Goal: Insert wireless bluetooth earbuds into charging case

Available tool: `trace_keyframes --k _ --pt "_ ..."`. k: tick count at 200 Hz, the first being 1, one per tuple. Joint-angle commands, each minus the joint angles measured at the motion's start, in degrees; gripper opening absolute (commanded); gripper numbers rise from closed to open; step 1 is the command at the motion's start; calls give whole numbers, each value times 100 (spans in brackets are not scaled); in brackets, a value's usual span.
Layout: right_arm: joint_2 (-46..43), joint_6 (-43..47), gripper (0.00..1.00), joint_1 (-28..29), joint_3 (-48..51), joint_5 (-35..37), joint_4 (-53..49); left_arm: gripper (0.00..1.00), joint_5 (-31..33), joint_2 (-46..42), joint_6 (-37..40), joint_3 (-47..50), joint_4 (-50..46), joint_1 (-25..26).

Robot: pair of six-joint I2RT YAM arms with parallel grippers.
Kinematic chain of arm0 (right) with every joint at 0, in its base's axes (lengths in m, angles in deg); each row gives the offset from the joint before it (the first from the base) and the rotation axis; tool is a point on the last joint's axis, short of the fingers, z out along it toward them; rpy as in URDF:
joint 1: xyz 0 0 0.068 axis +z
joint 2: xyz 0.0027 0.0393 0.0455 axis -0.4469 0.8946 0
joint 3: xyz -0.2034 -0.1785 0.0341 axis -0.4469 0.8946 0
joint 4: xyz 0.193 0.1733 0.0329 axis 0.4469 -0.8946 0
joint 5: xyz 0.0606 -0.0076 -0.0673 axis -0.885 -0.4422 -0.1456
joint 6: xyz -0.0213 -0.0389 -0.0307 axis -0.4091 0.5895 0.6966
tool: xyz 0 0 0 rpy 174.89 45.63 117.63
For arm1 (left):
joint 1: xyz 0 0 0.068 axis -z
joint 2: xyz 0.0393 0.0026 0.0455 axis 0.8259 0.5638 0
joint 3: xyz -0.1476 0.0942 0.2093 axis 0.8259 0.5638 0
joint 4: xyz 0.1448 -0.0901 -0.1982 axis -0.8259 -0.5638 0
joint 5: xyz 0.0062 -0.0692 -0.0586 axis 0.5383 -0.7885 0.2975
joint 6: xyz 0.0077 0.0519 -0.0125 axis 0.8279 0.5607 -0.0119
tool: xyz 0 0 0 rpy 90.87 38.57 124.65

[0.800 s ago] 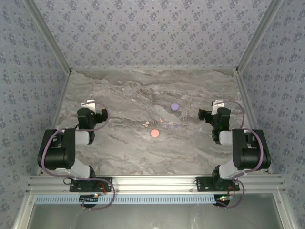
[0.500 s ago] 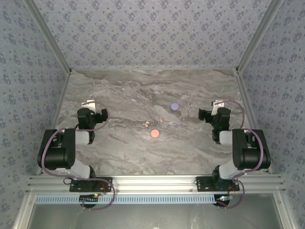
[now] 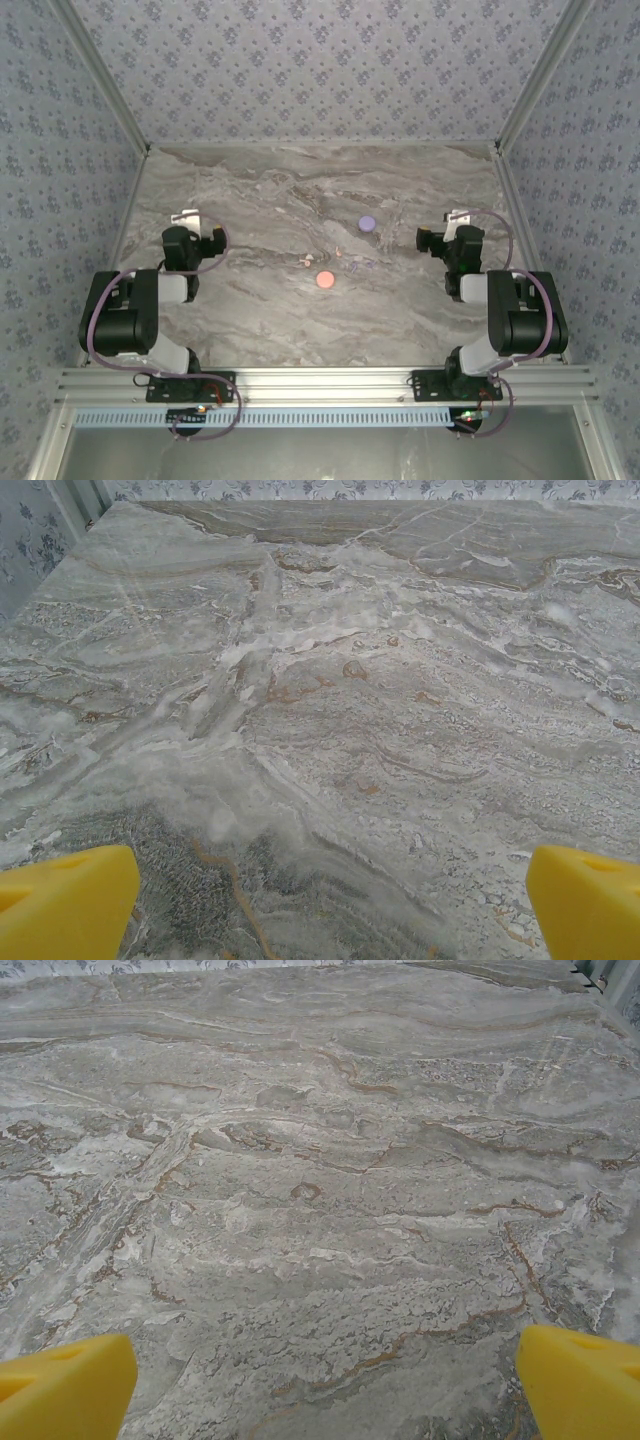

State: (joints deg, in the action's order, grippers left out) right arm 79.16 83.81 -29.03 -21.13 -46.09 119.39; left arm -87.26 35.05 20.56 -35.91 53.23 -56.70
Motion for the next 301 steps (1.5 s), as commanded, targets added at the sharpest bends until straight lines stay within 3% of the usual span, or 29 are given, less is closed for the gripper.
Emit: trace_keyframes --k 1,32,67,105,153,185,222,251,279,301 --pt "-42 96 100 42 -13 120 73 99 -14 -53 -55 -153 -140 -3" --pt "-550 25 100 81 -282 360 -802 99 233 -496 -165 -226 -644 -2" --pt "-1112 -552 100 122 -1153 347 -3319 99 368 -1345 -691 -549 -2116 11" --pt "-1064 -1111 100 380 -2070 143 -5089 99 -20 -2138 -1304 -930 -3493 82" --pt "43 -1867 100 891 -3663 -277 -6712 99 -53 -2674 -1945 -1597 -4998 479" --pt "968 -2088 100 1485 -4818 78 -7564 99 -248 -2599 -2458 -2061 -5923 613" --pt "1793 -2466 100 2019 -5750 453 -8151 99 -622 -2333 -2504 -2420 -6510 734" --pt "2317 -2617 92 2270 -6379 539 -8509 99 -767 -2078 -2543 -2661 -6797 838" --pt "2794 -2670 75 2358 -6921 323 -8752 99 -857 -1937 -2566 -2787 -6894 880" --pt "3104 -2694 72 2449 -7268 304 -8935 99 -895 -1889 -2566 -2817 -6894 893"
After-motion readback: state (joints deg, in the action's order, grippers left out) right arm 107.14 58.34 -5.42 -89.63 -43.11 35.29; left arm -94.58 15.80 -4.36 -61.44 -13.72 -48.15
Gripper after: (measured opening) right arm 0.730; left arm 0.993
